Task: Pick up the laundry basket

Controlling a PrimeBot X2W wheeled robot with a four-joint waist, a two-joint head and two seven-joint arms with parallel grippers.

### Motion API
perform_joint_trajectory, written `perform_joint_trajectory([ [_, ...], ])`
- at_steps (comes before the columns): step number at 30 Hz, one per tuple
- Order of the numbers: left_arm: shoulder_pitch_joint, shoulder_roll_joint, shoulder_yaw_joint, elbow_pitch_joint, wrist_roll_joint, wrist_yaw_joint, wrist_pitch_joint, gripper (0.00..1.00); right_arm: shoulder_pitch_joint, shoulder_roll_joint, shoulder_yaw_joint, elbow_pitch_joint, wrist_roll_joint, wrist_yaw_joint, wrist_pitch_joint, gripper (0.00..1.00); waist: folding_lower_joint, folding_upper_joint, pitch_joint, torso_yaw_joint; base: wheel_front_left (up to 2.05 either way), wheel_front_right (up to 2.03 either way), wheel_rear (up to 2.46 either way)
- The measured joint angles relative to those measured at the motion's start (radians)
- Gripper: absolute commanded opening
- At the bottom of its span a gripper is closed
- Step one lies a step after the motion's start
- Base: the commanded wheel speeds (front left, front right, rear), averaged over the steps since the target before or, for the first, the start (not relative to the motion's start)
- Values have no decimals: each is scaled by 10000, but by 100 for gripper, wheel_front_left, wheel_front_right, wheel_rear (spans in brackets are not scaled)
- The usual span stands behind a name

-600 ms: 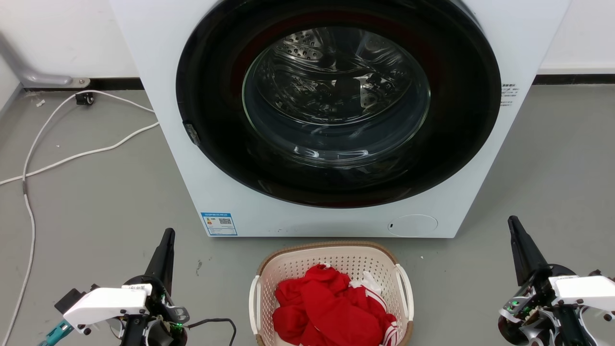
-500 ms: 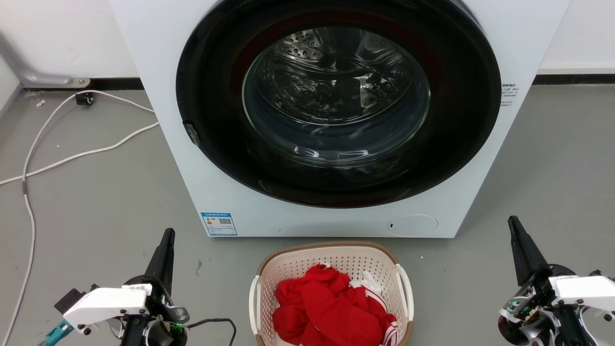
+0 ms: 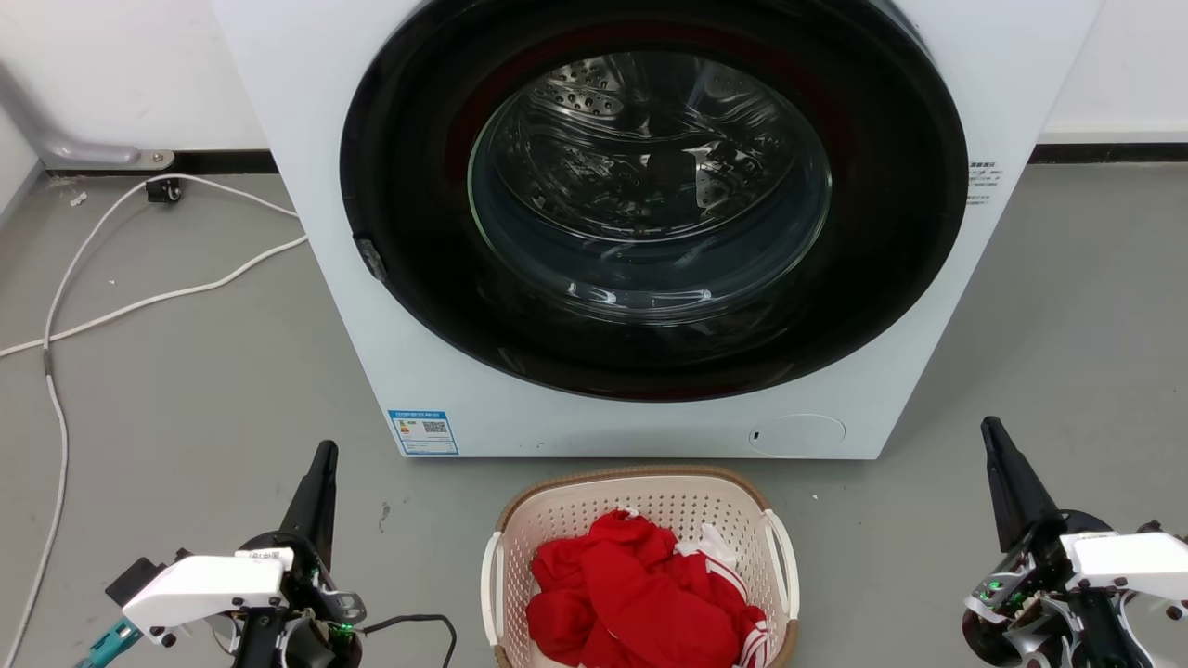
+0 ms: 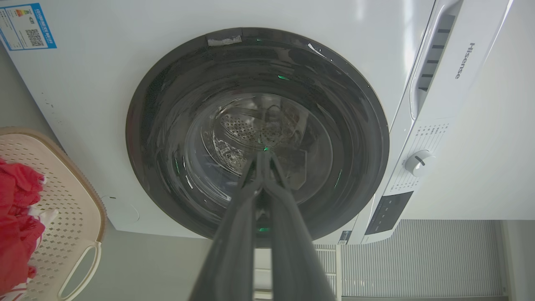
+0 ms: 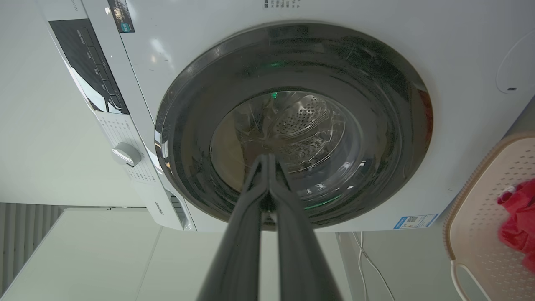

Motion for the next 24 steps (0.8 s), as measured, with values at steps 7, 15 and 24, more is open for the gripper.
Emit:
perform_joint_trajectory([
  [7,350,-77,-138,290,2,2,-123,100,394,40,77,255,0,0,-82,100,0,0,0,0,0,0,0],
  [15,350,-82,-479,-56,405,2,-523,100,439,42,343,-17,-456,0,-500,100,0,0,1,-2,0,0,0],
  [24,355,-82,-646,-514,1678,2,-911,100,614,36,435,-297,-2102,0,-884,100,0,0,0,-1,0,0,0],
])
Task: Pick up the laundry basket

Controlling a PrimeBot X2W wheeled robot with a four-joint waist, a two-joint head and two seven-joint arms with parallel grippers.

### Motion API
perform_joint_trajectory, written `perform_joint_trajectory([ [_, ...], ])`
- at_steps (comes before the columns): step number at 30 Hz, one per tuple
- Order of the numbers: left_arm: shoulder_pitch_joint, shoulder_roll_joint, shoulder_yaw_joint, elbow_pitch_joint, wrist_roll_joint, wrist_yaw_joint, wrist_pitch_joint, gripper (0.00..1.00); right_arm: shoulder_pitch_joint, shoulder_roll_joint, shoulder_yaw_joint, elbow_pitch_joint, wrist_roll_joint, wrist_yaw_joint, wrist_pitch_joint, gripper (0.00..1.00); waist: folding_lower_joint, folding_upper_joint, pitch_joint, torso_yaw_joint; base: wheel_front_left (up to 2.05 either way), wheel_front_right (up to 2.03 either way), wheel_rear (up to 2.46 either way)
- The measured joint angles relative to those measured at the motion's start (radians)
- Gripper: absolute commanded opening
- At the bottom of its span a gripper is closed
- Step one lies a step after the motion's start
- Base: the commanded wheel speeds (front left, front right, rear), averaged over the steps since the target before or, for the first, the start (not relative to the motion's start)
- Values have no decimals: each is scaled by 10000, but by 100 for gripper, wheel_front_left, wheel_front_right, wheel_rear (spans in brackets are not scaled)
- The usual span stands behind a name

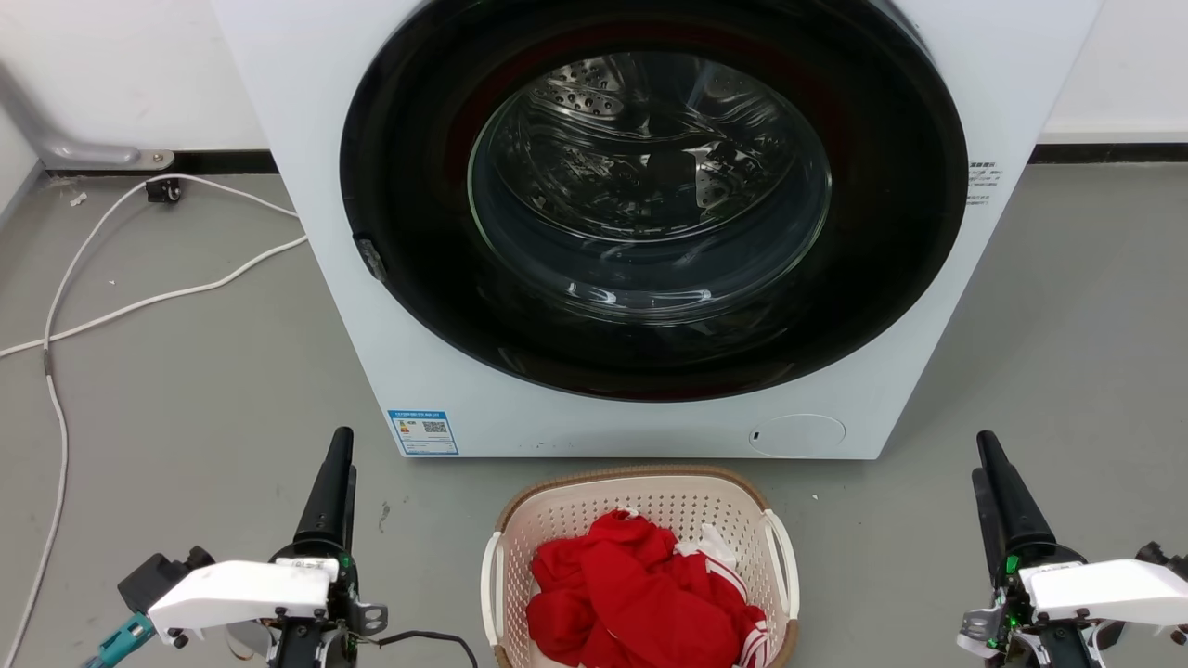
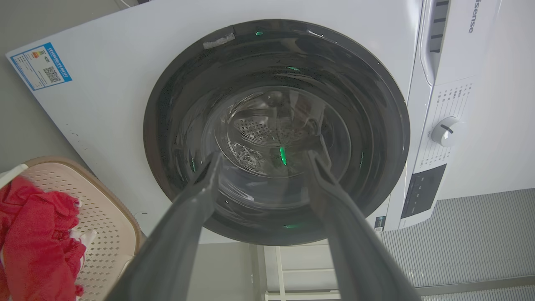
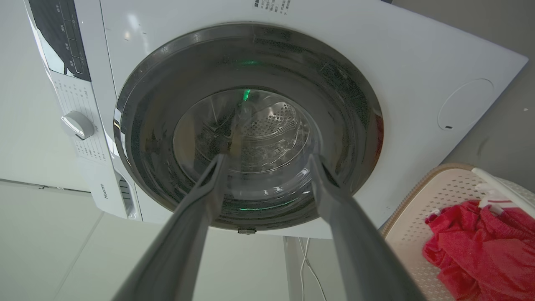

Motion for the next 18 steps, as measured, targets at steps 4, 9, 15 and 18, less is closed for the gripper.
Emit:
perform_joint_trajectory([
  [4,6,0,-84,-169,855,0,-161,100,20,6,-40,-167,-978,0,-165,100,0,0,0,0,0,0,0],
  [9,6,-2,-251,-353,2029,0,-349,100,25,13,-56,-349,-2382,0,-349,100,1,0,6,-4,0,0,0],
  [15,6,0,-311,-479,3348,2,-571,100,52,19,-23,-569,-3841,0,-585,100,1,0,20,-10,0,0,0],
  [18,6,0,-347,-537,3839,71,-677,100,65,21,6,-658,-4481,-2,-686,100,0,0,21,-11,0,0,0],
])
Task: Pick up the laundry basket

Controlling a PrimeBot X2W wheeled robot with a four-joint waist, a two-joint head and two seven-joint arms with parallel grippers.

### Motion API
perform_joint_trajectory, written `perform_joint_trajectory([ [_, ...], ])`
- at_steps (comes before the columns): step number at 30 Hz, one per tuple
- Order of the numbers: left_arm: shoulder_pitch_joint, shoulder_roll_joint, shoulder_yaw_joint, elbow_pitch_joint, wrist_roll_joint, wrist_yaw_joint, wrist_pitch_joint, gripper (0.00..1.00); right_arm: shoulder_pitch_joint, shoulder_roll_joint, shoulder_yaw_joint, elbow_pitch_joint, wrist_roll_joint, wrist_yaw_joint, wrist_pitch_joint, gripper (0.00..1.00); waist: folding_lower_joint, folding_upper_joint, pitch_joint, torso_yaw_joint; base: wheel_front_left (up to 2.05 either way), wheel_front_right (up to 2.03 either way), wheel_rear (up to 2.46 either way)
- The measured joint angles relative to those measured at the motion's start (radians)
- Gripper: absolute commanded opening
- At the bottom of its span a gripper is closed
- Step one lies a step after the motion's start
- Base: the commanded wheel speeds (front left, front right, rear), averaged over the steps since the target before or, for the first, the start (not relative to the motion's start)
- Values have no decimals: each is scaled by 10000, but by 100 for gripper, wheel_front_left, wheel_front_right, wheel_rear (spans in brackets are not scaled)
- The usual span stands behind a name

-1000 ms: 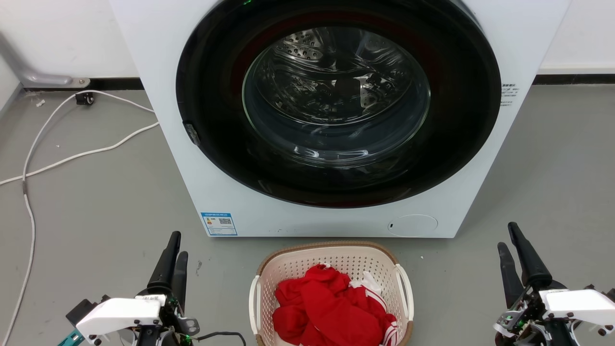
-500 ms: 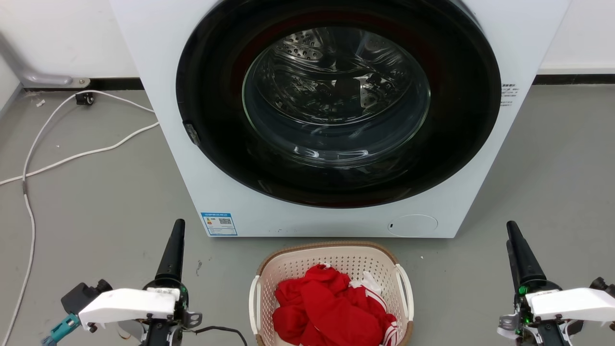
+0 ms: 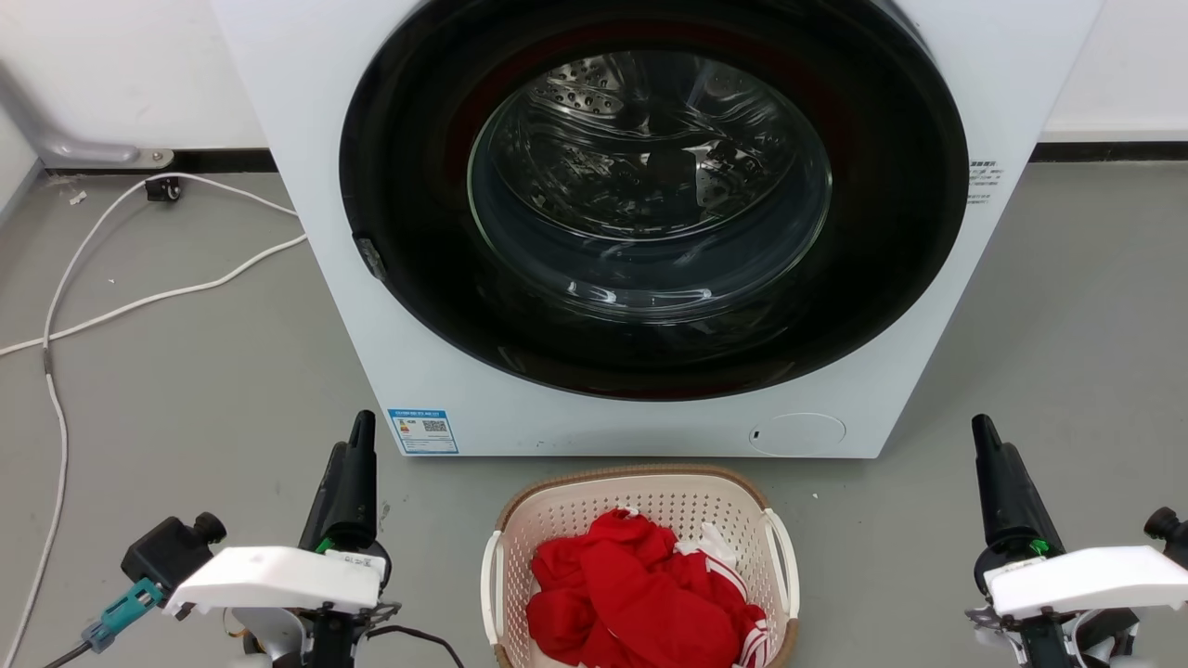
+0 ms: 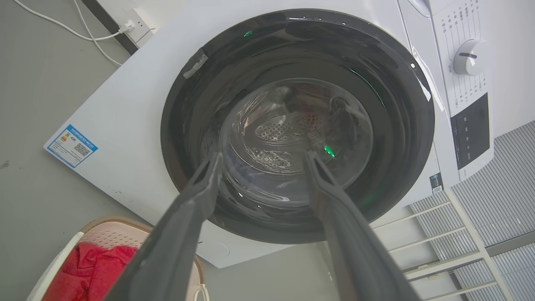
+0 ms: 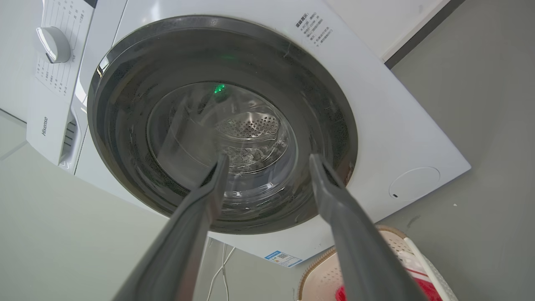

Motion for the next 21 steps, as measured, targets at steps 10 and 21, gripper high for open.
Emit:
perform_joint_trajectory([
  [10,1,0,-263,-84,2100,155,-313,100,163,6,46,-267,-1894,2,-159,100,1,0,-1,0,0,0,0],
  [21,0,48,-570,63,4527,441,-690,100,362,10,38,-629,-4050,2,-107,100,0,0,16,-22,0,0,0],
])
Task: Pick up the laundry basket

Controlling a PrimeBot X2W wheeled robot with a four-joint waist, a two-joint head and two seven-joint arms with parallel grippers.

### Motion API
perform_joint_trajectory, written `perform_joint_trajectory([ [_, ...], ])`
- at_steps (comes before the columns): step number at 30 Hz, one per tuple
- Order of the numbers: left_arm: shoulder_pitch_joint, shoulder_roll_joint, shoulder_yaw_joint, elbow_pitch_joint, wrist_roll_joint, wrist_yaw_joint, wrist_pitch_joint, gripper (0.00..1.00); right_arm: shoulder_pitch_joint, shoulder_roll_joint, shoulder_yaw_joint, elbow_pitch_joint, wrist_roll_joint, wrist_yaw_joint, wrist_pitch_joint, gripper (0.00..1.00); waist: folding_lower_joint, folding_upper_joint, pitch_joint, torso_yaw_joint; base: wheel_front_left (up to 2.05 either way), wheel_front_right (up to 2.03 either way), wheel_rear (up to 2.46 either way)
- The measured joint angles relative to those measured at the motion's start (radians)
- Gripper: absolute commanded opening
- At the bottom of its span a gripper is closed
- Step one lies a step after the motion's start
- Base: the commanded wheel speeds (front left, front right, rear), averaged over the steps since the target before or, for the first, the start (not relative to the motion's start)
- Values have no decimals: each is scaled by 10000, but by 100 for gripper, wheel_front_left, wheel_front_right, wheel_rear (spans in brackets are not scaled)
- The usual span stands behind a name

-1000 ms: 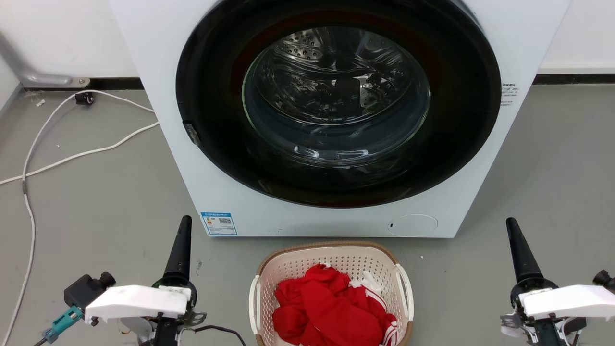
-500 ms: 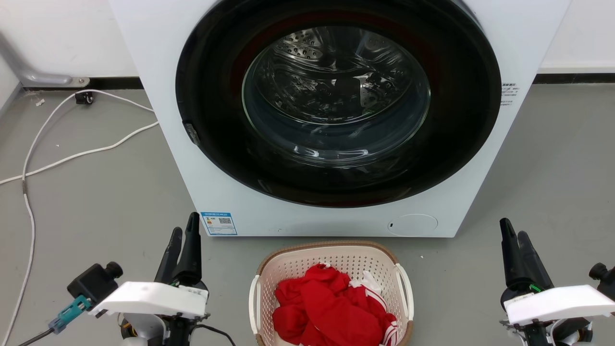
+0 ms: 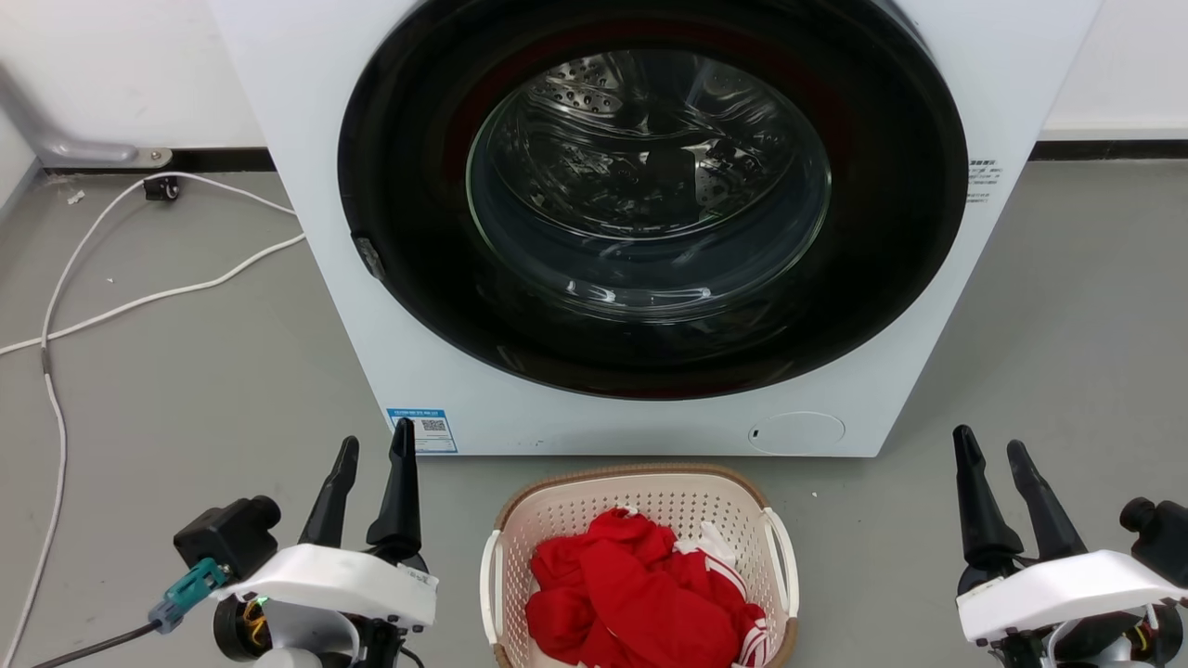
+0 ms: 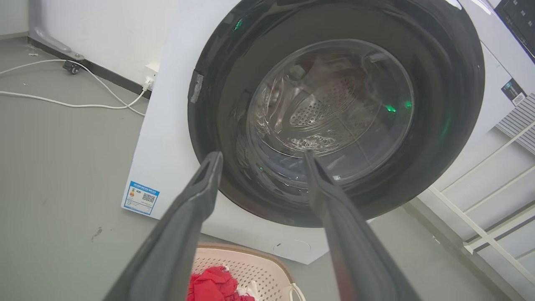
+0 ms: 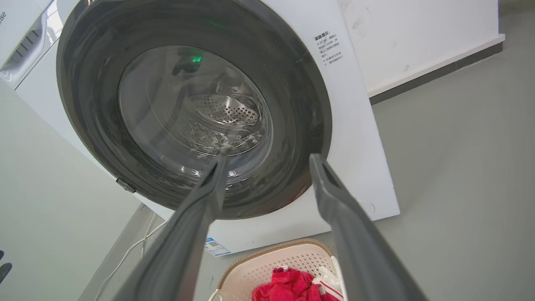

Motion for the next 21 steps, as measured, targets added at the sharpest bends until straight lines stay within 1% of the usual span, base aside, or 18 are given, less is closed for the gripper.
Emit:
perform_joint_trajectory([
  [14,-35,142,-299,150,1778,253,-385,100,102,2,10,-221,-1839,0,33,100,0,0,15,-29,0,0,0],
  [21,-150,205,-399,217,2452,343,-550,100,200,2,8,-307,-2587,0,38,100,0,0,25,-42,0,0,0],
])
